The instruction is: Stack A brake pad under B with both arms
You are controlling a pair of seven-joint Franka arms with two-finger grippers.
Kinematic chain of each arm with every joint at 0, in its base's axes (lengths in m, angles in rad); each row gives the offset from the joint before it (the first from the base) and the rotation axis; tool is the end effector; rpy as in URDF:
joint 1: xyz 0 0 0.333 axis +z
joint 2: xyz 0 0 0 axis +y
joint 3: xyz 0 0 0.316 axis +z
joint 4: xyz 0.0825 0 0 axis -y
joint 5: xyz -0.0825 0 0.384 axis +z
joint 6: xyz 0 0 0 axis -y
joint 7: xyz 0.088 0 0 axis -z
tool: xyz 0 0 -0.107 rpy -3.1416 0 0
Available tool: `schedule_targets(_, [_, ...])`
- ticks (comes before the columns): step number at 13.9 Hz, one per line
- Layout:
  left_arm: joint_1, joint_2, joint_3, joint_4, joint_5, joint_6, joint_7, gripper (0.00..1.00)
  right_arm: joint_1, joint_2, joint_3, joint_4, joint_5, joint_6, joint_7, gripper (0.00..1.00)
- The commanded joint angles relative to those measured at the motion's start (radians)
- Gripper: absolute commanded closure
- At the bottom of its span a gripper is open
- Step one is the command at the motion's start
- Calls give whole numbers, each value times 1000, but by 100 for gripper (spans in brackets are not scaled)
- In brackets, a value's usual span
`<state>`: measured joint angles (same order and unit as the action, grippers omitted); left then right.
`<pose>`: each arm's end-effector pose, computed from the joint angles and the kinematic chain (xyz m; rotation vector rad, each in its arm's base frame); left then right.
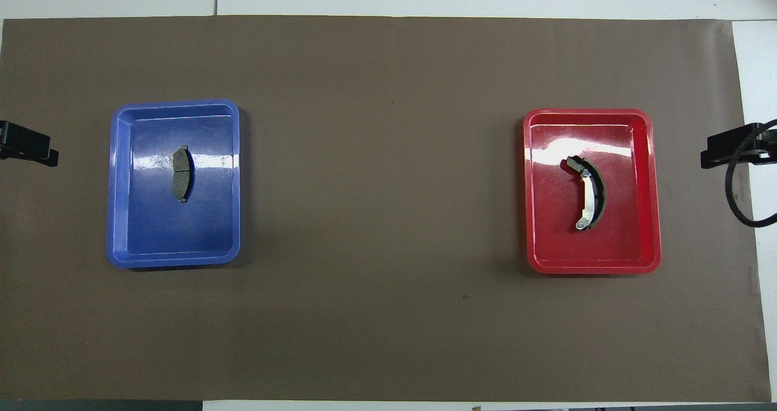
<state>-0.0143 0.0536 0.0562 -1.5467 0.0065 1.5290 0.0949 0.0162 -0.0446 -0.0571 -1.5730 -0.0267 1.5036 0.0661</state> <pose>0.5652 0.0236 0.6023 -3.1339 0.0830 0.1124 0.5332 -0.0256 0.6419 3.1123 -0.1688 -0.0383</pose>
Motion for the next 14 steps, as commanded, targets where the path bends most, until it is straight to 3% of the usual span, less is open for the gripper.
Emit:
schedule_targets(1, [8, -31, -3, -36, -5, 17, 9, 1, -10, 0, 3, -1, 13, 6, -20, 0])
schedule_targets(10, [-7, -32, -4, -55, -5, 60, 2, 1, -10, 0, 3, -2, 13, 6, -20, 0])
schedule_targets(14, [-36, -81, -12, -264, -5, 299, -3, 1, -10, 0, 3, -1, 13, 6, -20, 0])
